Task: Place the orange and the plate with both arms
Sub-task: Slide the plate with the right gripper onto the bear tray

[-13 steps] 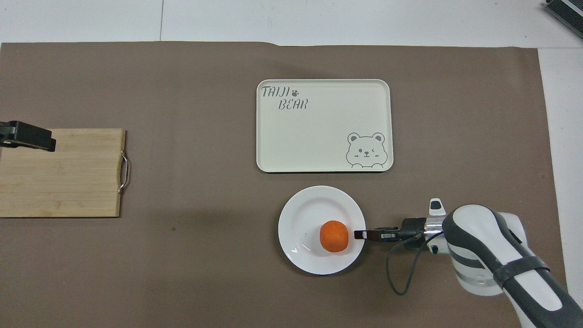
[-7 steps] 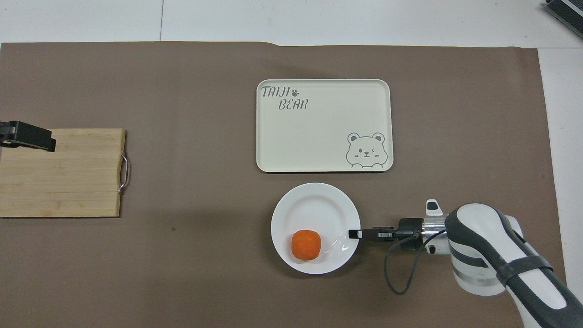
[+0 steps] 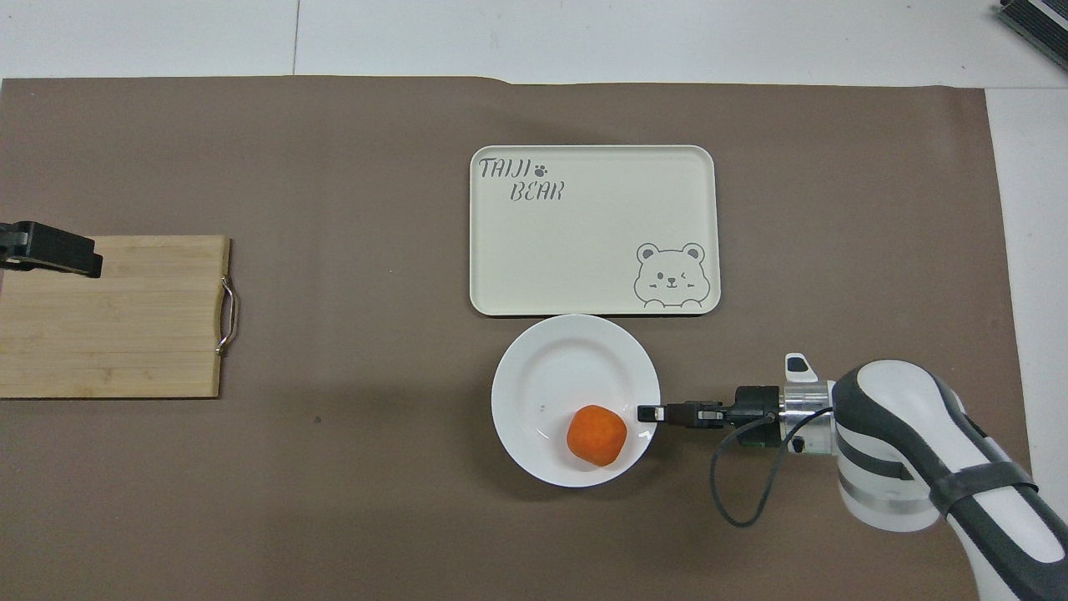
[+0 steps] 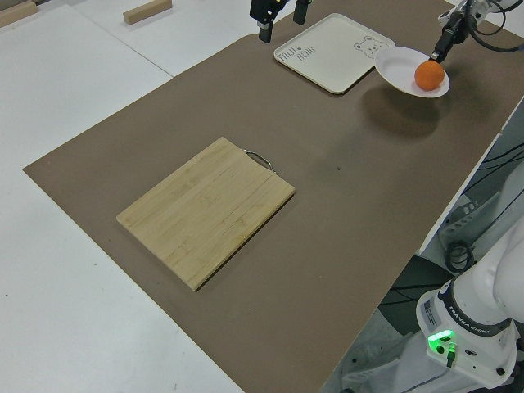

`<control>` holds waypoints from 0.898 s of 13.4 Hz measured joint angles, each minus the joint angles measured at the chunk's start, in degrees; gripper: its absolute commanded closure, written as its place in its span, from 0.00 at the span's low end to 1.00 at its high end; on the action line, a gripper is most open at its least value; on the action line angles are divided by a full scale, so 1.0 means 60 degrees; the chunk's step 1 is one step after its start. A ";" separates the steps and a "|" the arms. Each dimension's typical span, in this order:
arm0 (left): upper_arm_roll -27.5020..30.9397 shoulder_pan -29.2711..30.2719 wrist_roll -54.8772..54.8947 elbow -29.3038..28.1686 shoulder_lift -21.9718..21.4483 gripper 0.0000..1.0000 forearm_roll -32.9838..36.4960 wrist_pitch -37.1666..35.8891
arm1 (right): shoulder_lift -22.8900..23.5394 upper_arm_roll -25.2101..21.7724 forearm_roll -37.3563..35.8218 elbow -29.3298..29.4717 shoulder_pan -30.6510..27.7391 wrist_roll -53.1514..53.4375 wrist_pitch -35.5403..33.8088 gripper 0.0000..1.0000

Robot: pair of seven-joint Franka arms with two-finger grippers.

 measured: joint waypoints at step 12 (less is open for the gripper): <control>0.0000 0.0000 0.0000 0.0000 0.0000 0.00 0.0000 0.0000 | 0.1422 -0.0020 -0.0693 0.3129 -0.0334 0.2353 0.0000 1.00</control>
